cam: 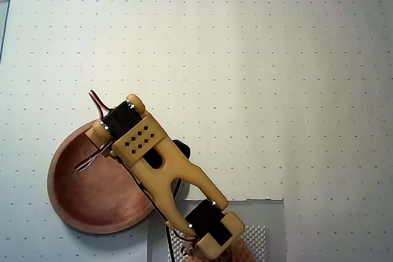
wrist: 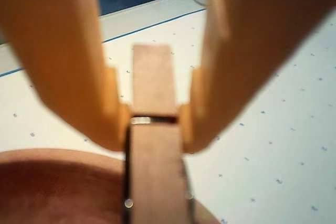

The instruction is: Grasp a clothespin and put it in the bowl.

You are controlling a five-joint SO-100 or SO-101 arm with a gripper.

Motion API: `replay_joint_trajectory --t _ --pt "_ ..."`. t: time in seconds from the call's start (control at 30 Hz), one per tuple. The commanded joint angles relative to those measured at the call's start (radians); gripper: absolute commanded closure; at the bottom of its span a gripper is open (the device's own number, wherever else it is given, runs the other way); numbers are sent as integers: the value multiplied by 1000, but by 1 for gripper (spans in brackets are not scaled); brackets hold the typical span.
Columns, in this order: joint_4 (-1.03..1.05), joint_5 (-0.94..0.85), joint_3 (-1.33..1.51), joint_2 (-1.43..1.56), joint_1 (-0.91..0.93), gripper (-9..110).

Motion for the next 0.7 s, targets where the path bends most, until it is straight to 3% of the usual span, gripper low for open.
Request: replay_joint_trajectory --t 0.0,0.67 --pt "26 9 -25 -12 -6 105" --pt "25 9 -133 -199 -97 105"
